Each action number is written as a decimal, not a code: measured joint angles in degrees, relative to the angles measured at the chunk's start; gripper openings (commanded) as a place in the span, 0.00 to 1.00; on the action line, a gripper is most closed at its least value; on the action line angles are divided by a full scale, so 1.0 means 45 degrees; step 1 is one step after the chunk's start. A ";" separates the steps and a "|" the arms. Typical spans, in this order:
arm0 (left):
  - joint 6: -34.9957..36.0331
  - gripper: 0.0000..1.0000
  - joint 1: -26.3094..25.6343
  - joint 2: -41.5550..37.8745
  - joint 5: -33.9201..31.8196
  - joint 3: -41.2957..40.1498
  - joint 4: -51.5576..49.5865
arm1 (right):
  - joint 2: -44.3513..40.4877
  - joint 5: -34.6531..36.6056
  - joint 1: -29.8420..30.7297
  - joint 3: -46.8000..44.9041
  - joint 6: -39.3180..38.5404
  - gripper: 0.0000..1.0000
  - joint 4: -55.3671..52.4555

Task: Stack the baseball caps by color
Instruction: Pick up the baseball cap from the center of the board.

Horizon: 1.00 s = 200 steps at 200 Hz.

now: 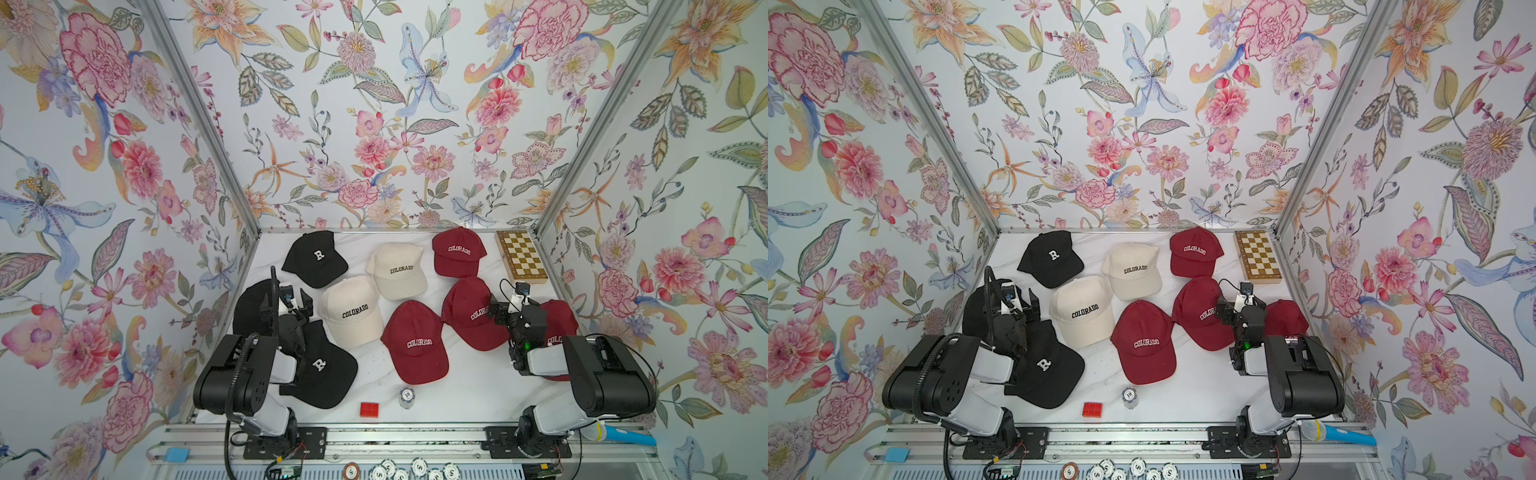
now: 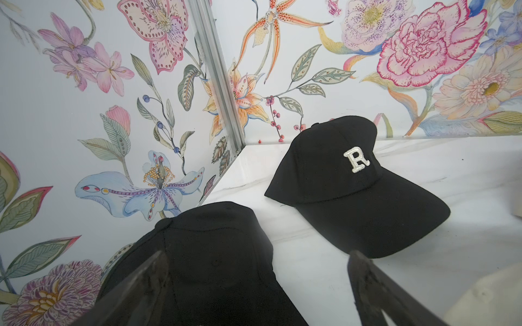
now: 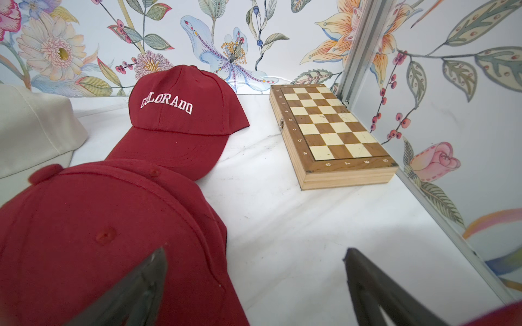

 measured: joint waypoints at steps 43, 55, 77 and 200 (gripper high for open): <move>0.0000 1.00 0.0000 0.0005 0.0000 0.0000 0.0005 | 0.0000 0.0049 0.0015 0.0000 0.0000 0.99 0.0000; 0.0000 1.00 -0.0005 0.0000 -0.0015 0.0000 0.0000 | -0.0063 0.0214 0.0083 0.0000 0.0000 0.99 -0.0097; -0.0044 1.00 -0.0039 -0.0219 -0.0141 0.0000 -0.0199 | -0.0889 0.0486 0.0287 0.0228 -0.0063 0.99 -0.1248; -0.0967 1.00 -0.1457 -0.4750 -0.0957 0.5863 -0.9797 | -0.3113 0.0641 0.1248 0.8131 0.1734 0.99 -1.3488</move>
